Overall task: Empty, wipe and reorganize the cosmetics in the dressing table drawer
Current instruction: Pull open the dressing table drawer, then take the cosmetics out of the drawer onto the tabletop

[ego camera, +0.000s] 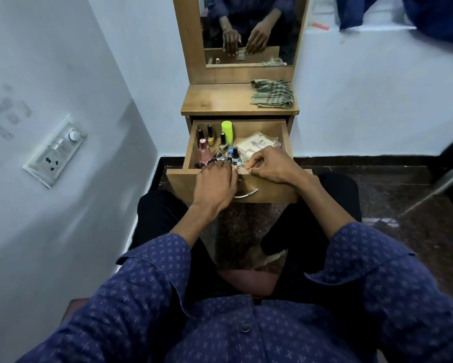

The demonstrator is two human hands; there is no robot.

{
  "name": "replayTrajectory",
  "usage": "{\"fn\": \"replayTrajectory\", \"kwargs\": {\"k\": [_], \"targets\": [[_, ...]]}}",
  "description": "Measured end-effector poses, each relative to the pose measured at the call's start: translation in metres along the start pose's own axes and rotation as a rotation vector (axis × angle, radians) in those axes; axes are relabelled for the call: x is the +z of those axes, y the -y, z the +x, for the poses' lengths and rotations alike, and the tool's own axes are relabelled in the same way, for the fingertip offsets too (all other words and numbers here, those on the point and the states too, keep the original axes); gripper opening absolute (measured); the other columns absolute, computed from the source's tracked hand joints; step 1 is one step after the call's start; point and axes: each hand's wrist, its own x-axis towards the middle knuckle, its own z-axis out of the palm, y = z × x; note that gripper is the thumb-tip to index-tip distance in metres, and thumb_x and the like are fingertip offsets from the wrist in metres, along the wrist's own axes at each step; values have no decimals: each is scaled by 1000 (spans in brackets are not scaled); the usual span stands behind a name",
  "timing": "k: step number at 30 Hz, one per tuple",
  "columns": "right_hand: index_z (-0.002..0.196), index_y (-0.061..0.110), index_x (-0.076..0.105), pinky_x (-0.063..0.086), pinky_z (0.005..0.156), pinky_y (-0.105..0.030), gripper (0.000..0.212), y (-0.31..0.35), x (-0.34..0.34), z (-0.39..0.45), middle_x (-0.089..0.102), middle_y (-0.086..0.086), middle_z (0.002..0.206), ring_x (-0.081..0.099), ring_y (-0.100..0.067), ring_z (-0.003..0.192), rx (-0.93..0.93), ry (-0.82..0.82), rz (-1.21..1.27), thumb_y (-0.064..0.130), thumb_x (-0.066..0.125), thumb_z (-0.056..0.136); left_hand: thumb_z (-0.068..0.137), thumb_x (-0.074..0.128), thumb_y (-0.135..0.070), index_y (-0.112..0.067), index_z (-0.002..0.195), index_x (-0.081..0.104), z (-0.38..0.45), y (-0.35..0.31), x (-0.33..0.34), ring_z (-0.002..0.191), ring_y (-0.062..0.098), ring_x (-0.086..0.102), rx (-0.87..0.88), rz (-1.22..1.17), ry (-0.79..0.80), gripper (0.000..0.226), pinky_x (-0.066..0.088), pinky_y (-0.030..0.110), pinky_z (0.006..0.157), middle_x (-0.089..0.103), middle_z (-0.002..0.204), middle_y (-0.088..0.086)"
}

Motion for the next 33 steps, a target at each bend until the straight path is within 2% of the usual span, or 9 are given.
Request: {"fn": "replayTrajectory", "kwargs": {"k": [5,9,11,13,15,17,21,28,33], "targets": [[83,20,82,53,70,-27,10,0,-1,-2,74,15,74,65,1,72,-5,21,-43,27,75,85,111,36,-37,-16,75,59,-1,-10,-12,48,7,28,-57,-20,15,47,29,31,59,44,66,-2],[69,16,79,57,72,-32,34,0,-8,18,73,8,62,70,-10,62,26,18,40,34,68,95,108,40,-36,-15,75,61,22,0,-15,59,20,49,-60,-4,1,44,53,41,68,53,73,0],[67,18,78,61,75,-34,41,-1,0,28,73,8,60,72,-10,59,103,-136,111,40,61,97,105,43,-33,-15,82,64,35,5,-13,65,22,57,-45,-33,5,36,56,42,73,60,75,1],[69,19,74,59,74,-35,43,0,11,37,73,5,65,70,-13,63,195,-365,133,47,57,97,103,46,-32,-12,101,70,53,10,-11,88,28,66,13,-73,42,30,57,46,82,70,97,9],[76,19,72,57,74,-36,34,-2,16,44,74,3,76,69,-19,75,247,-489,148,42,56,96,104,50,-30,-7,119,67,82,10,-6,114,33,60,90,-100,126,33,52,50,95,67,121,14],[88,22,70,53,74,-35,17,-7,14,47,75,-1,91,68,-24,87,280,-538,159,34,60,96,105,50,-29,-5,127,62,111,5,2,122,33,55,120,-117,193,35,48,50,102,63,128,15],[101,21,68,48,73,-34,12,-24,16,50,74,-6,107,68,-31,99,365,-558,118,29,64,94,107,44,-31,-6,129,60,139,-6,21,123,34,57,87,-89,239,37,47,54,105,62,131,16],[126,8,60,57,82,-45,42,-35,33,58,70,-14,113,68,-37,103,447,-420,34,31,71,92,108,38,-37,-5,126,60,153,-11,52,117,38,62,-21,-28,385,43,38,57,111,69,117,21],[116,10,63,45,67,-29,31,-41,29,54,71,-9,106,68,-29,92,470,-466,124,26,73,90,105,46,-28,-6,103,69,155,-13,58,110,38,63,-79,-153,363,31,41,58,110,70,106,17]]}}
